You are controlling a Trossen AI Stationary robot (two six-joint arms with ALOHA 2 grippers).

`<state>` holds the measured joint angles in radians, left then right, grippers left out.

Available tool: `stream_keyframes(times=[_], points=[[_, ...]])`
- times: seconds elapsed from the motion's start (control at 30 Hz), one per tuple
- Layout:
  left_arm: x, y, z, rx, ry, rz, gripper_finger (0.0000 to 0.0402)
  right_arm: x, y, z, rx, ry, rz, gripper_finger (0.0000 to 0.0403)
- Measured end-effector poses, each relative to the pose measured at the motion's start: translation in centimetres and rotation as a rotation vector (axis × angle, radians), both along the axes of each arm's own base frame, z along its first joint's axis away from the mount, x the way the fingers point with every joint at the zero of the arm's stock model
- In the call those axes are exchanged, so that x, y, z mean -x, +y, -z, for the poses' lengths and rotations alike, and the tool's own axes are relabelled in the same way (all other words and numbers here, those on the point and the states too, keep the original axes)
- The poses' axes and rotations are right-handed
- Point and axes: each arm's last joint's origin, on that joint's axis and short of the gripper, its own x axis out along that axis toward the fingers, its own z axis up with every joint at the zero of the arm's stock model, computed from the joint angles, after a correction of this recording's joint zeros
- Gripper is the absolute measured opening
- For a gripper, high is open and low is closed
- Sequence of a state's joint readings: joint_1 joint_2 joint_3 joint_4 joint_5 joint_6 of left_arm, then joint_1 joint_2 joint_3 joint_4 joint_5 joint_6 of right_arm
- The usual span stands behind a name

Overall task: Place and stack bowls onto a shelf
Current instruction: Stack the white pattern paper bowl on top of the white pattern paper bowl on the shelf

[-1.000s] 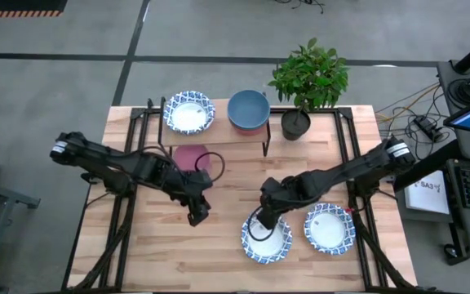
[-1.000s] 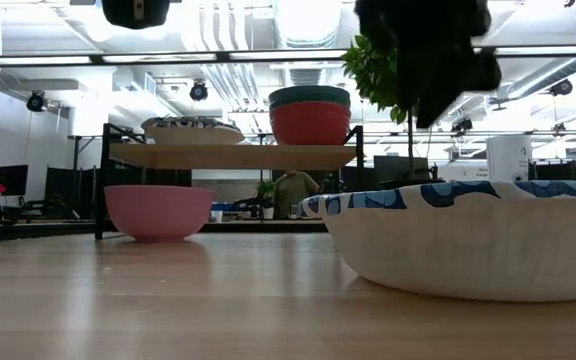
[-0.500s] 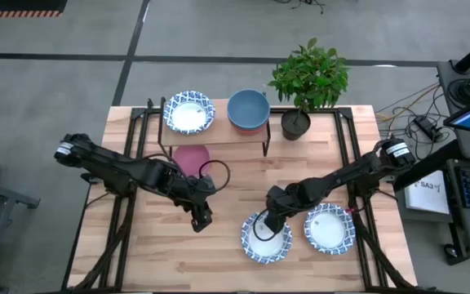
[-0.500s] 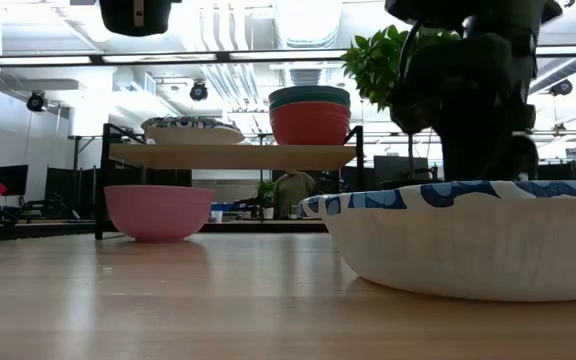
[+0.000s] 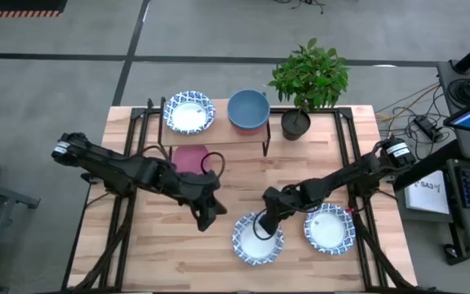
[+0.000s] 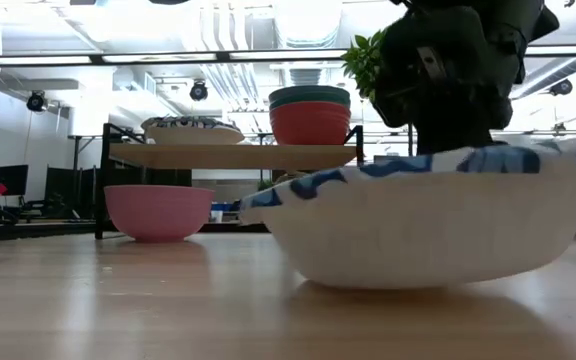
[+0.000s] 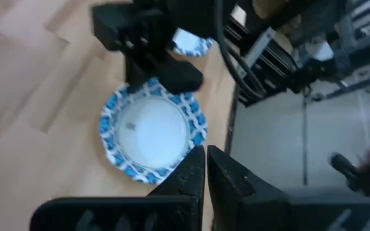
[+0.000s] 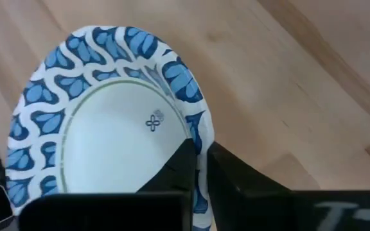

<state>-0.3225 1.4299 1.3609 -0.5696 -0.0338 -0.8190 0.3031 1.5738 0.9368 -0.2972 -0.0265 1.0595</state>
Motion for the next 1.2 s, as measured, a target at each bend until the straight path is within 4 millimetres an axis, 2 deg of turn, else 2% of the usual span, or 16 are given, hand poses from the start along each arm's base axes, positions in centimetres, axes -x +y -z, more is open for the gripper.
stream_keyframes(times=[0.1,0.23,0.4,0.53,0.63,0.73,0.8,0.87,1.0,1.2], points=[[0.1,0.2,-0.2,-0.025,-0.012,-0.034,0.0004,-0.5,0.2,-0.9,0.015,-0.034,-0.024,0.0011],[0.1,0.2,-0.1,-0.035,-0.01,-0.049,0.0027,-1.8,1.1,-4.1,0.128,-0.178,-0.041,0.0009],[0.3,-0.1,0.5,-0.073,0.038,-0.023,0.0085,-3.1,3.2,-9.5,0.359,-0.384,-0.094,0.0009],[0.9,-0.1,1.1,-0.15,0.105,-0.05,0.0142,-3.4,4.6,-13.2,0.529,-0.463,-0.122,0.0009],[1.1,0.0,1.1,-0.185,0.113,-0.047,0.0177,-3.4,5.0,-15.0,0.61,-0.487,-0.135,0.0009],[1.0,0.0,1.0,-0.195,0.097,-0.031,0.0189,-3.6,5.0,-16.4,0.643,-0.526,-0.131,0.0009],[1.0,-0.1,1.0,-0.198,0.094,-0.026,0.0176,-3.6,4.9,-16.9,0.657,-0.535,-0.139,0.0009],[1.0,-0.1,0.9,-0.198,0.092,-0.026,0.014,-3.7,4.8,-17.1,0.663,-0.541,-0.139,0.0009],[1.1,0.0,0.6,-0.204,0.099,-0.028,0.0027,-3.7,4.7,-17.2,0.668,-0.542,-0.143,0.0017],[1.3,0.2,-0.9,-0.19,0.088,-0.038,0.0005,-3.8,4.5,-17.3,0.661,-0.546,-0.125,0.0068]])
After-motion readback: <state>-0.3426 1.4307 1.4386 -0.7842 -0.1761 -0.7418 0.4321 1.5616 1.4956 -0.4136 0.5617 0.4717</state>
